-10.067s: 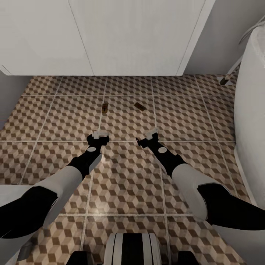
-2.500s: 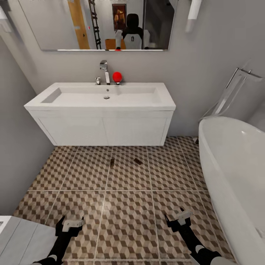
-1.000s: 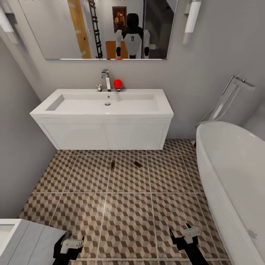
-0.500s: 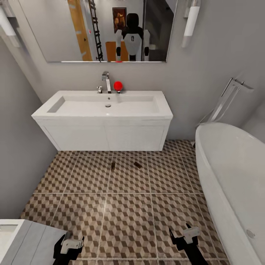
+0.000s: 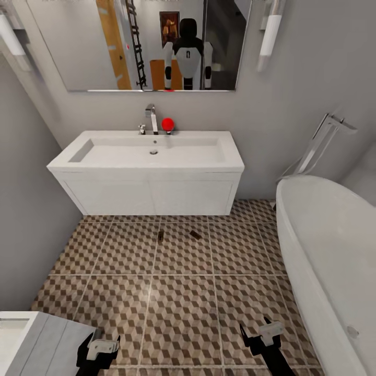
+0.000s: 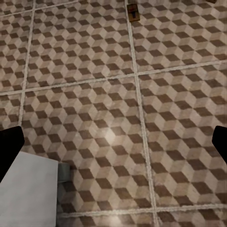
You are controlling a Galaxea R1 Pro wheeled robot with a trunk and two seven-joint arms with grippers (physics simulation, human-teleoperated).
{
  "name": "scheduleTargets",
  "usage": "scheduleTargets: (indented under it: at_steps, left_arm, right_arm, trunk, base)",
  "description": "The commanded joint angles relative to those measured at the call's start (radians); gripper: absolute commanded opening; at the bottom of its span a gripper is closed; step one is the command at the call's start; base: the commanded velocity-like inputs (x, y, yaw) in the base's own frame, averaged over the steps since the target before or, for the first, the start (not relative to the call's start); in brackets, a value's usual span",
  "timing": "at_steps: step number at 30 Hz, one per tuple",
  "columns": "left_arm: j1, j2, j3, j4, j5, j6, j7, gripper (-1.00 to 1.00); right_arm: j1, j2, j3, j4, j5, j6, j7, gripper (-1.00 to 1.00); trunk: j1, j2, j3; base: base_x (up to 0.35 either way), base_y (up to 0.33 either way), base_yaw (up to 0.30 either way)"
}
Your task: Take the four mousetraps from the cabinet in the bathroom and place them on the bathroom floor. Make sure all four end up on the same floor surface, and ensure that at least two of them are either under or directly next to the same bathroom sink.
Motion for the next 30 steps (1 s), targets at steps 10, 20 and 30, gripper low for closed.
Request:
scheduleTargets:
  at_steps: [10, 20, 30]
  left_arm:
    - [-0.001, -0.001, -0.009, 0.003, 0.000, -0.004, 0.007, 1.00]
    - [-0.001, -0.001, -0.009, 0.003, 0.000, -0.004, 0.007, 1.00]
    - [-0.001, -0.001, -0.009, 0.003, 0.000, -0.004, 0.007, 1.00]
  right_arm:
    - [-0.001, 0.002, 0.006, 0.000, -0.005, -0.003, 0.002, 1.00]
    - [-0.001, 0.007, 0.006, 0.000, -0.006, -0.003, 0.002, 1.00]
    - [-0.001, 0.009, 0.006, 0.000, -0.006, -0.003, 0.002, 1.00]
  trunk:
    - [-0.038, 0.070, 0.031]
    - [-0.077, 0.140, 0.072]
    - [-0.115, 0.210, 0.120]
  base:
    - [0.000, 0.000, 0.000]
    - [0.000, 0.000, 0.000]
    - [0.000, 0.000, 0.000]
